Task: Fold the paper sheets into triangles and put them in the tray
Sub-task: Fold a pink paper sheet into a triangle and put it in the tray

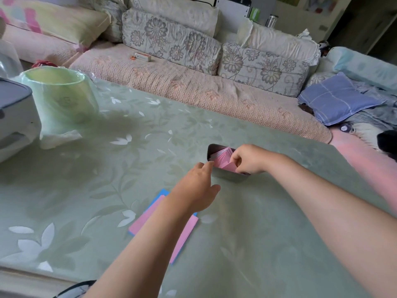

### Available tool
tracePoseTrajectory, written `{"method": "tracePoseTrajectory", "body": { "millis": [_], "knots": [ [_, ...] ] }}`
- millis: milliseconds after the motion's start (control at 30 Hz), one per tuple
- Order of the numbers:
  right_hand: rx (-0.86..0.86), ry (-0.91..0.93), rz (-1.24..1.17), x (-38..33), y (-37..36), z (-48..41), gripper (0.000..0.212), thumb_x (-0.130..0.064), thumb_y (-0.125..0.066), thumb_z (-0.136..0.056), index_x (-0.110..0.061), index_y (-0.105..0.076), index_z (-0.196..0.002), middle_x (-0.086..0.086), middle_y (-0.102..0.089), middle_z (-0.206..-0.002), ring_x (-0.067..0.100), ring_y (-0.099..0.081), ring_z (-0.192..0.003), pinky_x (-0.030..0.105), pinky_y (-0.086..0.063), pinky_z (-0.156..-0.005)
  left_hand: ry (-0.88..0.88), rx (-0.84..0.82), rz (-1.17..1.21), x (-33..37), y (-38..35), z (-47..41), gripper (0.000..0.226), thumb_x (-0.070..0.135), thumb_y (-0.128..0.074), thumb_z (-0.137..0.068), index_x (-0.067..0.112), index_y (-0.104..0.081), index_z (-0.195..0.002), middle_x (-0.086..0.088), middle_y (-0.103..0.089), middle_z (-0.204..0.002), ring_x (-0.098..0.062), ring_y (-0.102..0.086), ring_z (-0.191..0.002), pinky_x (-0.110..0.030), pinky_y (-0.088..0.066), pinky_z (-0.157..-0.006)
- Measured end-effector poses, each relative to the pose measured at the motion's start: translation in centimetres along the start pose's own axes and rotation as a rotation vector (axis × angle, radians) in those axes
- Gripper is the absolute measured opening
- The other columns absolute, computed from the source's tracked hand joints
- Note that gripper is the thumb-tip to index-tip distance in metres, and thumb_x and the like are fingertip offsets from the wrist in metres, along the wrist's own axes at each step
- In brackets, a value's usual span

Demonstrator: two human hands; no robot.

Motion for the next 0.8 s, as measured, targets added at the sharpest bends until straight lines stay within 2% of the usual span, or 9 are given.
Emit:
{"method": "tracePoseTrajectory", "body": {
  "millis": [67,167,300,433,533,600,700,800],
  "knots": [
    [-0.033,0.009,0.054,-0.4,-0.4,-0.4,0.002,-0.011,-0.067,-0.076,-0.011,-0.069,-0.075,0.0,-0.064,-0.065,0.015,-0.051,-0.061,0.026,-0.043,-0.058,0.004,0.007,-0.001,0.0,0.0,0.0,0.06,0.032,-0.057,-0.096,0.015,-0.031,-0.147,-0.009,-0.045,-0.136,-0.027,-0.048,-0.122,-0.032,-0.039,-0.094],
    [-0.052,-0.005,0.068,-0.7,-0.7,-0.9,0.012,-0.016,-0.065,-0.074,-0.006,-0.061,-0.068,0.003,-0.054,-0.058,0.019,-0.043,-0.056,0.028,-0.035,-0.053,0.002,0.018,-0.004,0.0,0.1,-0.1,0.055,0.031,-0.057,-0.095,0.013,-0.035,-0.142,-0.01,-0.047,-0.132,-0.029,-0.05,-0.117,-0.035,-0.042,-0.093],
    [-0.025,-0.032,0.111,-0.6,-0.8,-1.4,0.023,-0.019,-0.059,-0.071,-0.014,-0.043,-0.056,0.005,-0.041,-0.055,0.022,-0.035,-0.057,0.029,-0.029,-0.054,-0.001,0.025,0.0,0.0,0.1,0.0,0.054,0.031,-0.056,-0.095,0.013,-0.036,-0.141,-0.01,-0.047,-0.131,-0.029,-0.051,-0.116,-0.035,-0.042,-0.092],
    [0.031,-0.134,0.088,0.6,-0.6,-1.5,0.015,-0.032,-0.064,-0.068,-0.019,-0.059,-0.063,0.0,-0.051,-0.059,0.021,-0.044,-0.06,0.025,-0.036,-0.055,0.0,0.03,0.005,0.0,0.2,-0.1,0.053,0.031,-0.056,-0.096,0.013,-0.036,-0.142,-0.009,-0.047,-0.132,-0.028,-0.05,-0.116,-0.033,-0.041,-0.09],
    [0.039,-0.163,-0.035,1.4,-1.2,-1.8,0.019,-0.029,-0.069,-0.068,-0.012,-0.07,-0.074,0.001,-0.06,-0.069,0.024,-0.054,-0.069,0.026,-0.047,-0.063,0.005,0.037,-0.007,0.0,0.2,-0.1,0.051,0.031,-0.056,-0.096,0.013,-0.037,-0.14,-0.009,-0.047,-0.13,-0.028,-0.051,-0.114,-0.031,-0.039,-0.085],
    [0.066,-0.175,-0.08,1.7,-1.3,-2.0,0.006,-0.024,-0.072,-0.07,-0.019,-0.071,-0.072,-0.005,-0.067,-0.08,0.021,-0.062,-0.081,0.026,-0.051,-0.071,0.01,0.037,-0.015,0.0,0.1,-0.1,0.05,0.032,-0.055,-0.096,0.013,-0.038,-0.138,-0.008,-0.048,-0.13,-0.028,-0.052,-0.112,-0.029,-0.038,-0.081],
    [0.096,-0.174,-0.1,1.7,-1.4,-2.2,0.005,-0.019,-0.069,-0.068,-0.016,-0.065,-0.068,-0.009,-0.059,-0.069,0.02,-0.055,-0.072,0.026,-0.044,-0.061,0.014,0.036,-0.016,-0.1,0.1,-0.1,0.049,0.033,-0.055,-0.096,0.014,-0.038,-0.138,-0.007,-0.048,-0.13,-0.027,-0.052,-0.112,-0.03,-0.039,-0.082],
    [0.157,-0.199,-0.099,2.1,-0.8,-1.8,0.013,-0.025,-0.074,-0.065,-0.016,-0.065,-0.069,-0.019,-0.06,-0.061,0.015,-0.056,-0.067,0.024,-0.04,-0.058,0.016,0.034,-0.019,-0.1,0.2,-0.1,0.05,0.033,-0.055,-0.095,0.014,-0.038,-0.139,-0.008,-0.048,-0.13,-0.028,-0.052,-0.114,-0.032,-0.041,-0.085]
  ]
}}
Point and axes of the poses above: each hand's wrist, its own z-axis away from the middle knuckle, its own y-axis out of the back of the hand, x = y × z, the point moved 10 cm from there along -z, towards the middle knuckle
